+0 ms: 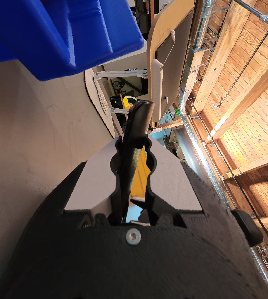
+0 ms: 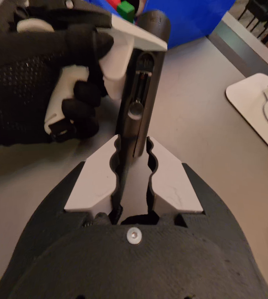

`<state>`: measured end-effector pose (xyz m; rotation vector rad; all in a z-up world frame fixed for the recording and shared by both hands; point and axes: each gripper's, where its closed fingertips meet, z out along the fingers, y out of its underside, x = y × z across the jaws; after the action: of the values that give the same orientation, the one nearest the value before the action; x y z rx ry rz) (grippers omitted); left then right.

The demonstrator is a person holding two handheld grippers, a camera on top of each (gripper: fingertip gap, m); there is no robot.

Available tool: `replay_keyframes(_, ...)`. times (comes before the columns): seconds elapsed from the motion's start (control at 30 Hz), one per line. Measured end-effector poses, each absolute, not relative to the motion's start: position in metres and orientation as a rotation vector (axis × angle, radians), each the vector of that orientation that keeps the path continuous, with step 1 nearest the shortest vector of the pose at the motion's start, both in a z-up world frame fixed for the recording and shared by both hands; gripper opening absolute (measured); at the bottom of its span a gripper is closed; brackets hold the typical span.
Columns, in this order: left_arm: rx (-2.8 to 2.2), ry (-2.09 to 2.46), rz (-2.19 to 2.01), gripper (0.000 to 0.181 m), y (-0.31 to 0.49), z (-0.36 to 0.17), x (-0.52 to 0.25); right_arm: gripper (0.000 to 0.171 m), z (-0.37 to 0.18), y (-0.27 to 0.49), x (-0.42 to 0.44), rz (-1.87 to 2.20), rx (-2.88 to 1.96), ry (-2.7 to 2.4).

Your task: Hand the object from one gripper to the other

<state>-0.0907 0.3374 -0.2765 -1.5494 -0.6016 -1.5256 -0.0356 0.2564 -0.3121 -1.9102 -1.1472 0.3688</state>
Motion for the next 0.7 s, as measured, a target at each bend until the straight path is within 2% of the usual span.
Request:
replay_keyframes(0.3,-1.547,-0.596,-1.525,0.026,0.337,-0.276,-0.09,0.018,-0.342,0.236,-0.014,0.337,-2.03,-1.176)
replay_keyframes(0.7,-1.535,-0.611,-1.533,0.026,0.337,-0.276,-0.092,0.018,-0.316,0.258,-0.038,0.395,-1.991,-1.114)
